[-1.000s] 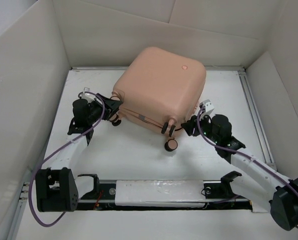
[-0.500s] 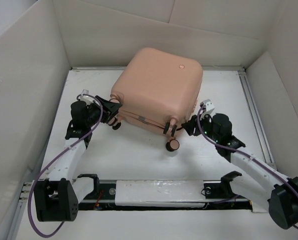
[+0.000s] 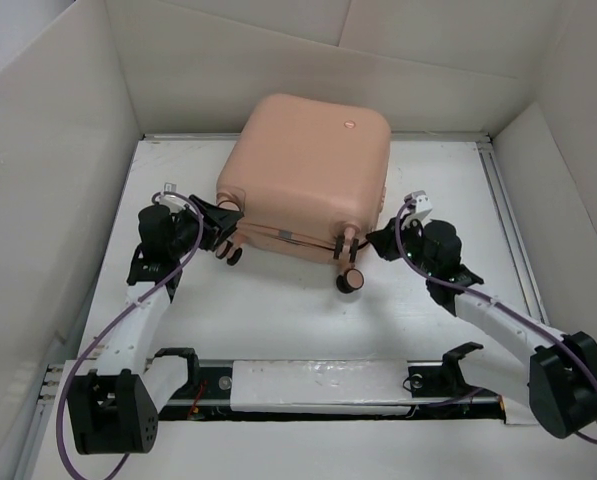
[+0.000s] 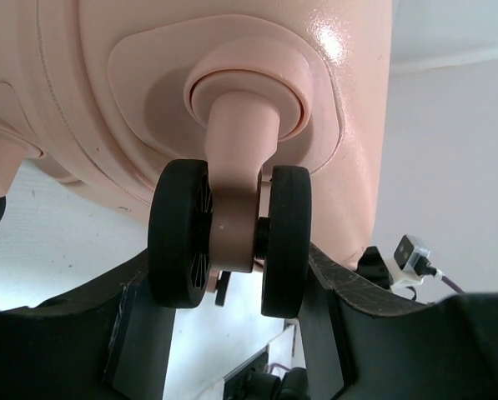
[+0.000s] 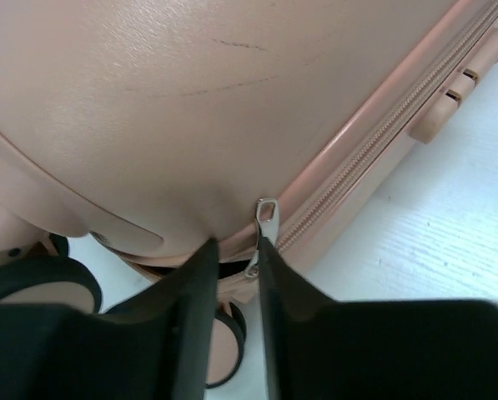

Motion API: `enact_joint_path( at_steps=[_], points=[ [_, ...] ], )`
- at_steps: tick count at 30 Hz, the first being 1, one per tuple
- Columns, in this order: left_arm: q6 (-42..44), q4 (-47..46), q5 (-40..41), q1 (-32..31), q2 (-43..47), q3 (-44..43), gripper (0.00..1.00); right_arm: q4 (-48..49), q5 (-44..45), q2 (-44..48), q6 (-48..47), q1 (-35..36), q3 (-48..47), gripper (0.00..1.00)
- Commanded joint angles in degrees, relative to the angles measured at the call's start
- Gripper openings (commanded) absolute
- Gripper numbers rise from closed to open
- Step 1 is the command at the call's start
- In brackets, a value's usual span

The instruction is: Pack the luggage

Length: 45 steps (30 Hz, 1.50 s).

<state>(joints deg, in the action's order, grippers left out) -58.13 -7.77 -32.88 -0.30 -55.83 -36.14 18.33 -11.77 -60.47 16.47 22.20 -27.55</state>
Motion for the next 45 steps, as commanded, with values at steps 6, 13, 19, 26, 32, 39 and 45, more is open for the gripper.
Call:
enact_joint_path(
  at_steps=[6,13,19,26,32,39,45],
  points=[
    [1.4,-15.1,-4.4,-0.1,6.4,0.3,0.00,12.3,9.0,0.4,4.6,-0.4,1.2,0.00],
    [-0.1,-20.9,-4.4,-0.1,5.1,3.9,0.00,4.1,15.9,17.0,5.8,3.1,10.0,0.00],
    [0.5,-21.1,-4.4,-0.1,4.1,3.9,0.00,0.8,13.5,15.9,3.3,3.1,4.6,0.19],
    [3.4,-18.0,-4.4,-0.1,4.1,2.0,0.00,5.4,-1.4,-1.6,-4.2,-0.6,-3.9,0.51],
    [3.9,-18.0,-5.0,-0.1,4.1,2.0,0.00,17.4,-8.4,-3.0,-5.7,-5.0,0.4,0.55],
    [3.4,-19.6,-6.1,-0.1,4.1,2.7,0.00,30.0,-24.1,-12.4,-4.1,-10.0,0.7,0.49],
    [3.4,-20.3,-6.6,-0.1,4.1,3.2,0.00,41.9,-34.6,-22.1,1.2,-11.6,-1.5,0.49]
  ],
)
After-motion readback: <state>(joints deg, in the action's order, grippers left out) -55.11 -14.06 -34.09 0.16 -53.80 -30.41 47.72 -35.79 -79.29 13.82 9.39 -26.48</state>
